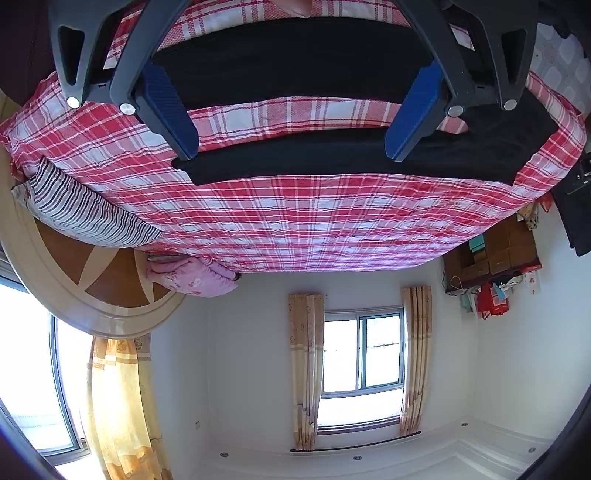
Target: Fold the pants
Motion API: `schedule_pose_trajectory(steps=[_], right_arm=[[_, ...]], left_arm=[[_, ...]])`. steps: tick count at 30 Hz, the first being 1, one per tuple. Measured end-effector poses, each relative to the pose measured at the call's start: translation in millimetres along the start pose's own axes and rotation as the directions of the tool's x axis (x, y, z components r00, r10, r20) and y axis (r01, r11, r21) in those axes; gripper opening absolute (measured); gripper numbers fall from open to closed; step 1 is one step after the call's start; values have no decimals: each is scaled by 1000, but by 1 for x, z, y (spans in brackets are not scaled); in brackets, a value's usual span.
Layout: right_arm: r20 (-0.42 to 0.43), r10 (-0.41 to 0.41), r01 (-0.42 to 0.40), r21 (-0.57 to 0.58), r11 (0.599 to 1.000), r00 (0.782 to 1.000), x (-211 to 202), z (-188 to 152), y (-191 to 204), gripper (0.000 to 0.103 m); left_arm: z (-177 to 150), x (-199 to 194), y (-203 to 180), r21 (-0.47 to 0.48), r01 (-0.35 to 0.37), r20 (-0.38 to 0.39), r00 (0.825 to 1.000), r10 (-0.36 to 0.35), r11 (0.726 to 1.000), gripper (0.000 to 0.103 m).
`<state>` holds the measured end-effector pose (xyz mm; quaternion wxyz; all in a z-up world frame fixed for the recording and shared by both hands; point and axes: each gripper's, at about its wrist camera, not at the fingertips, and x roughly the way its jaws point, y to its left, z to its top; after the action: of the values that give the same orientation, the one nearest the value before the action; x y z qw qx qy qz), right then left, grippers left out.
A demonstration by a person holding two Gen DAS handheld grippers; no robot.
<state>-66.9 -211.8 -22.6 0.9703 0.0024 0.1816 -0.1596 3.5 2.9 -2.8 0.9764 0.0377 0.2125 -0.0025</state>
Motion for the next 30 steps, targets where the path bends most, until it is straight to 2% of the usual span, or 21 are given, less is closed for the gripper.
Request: schedule_pose_trajectory(steps=[30], right_arm=[[-23,11,-11,-16,1000,1000,8,-3,3,102]], left_arm=[[-3,6,4,-2,-6,-12,1000,6,1000,103]])
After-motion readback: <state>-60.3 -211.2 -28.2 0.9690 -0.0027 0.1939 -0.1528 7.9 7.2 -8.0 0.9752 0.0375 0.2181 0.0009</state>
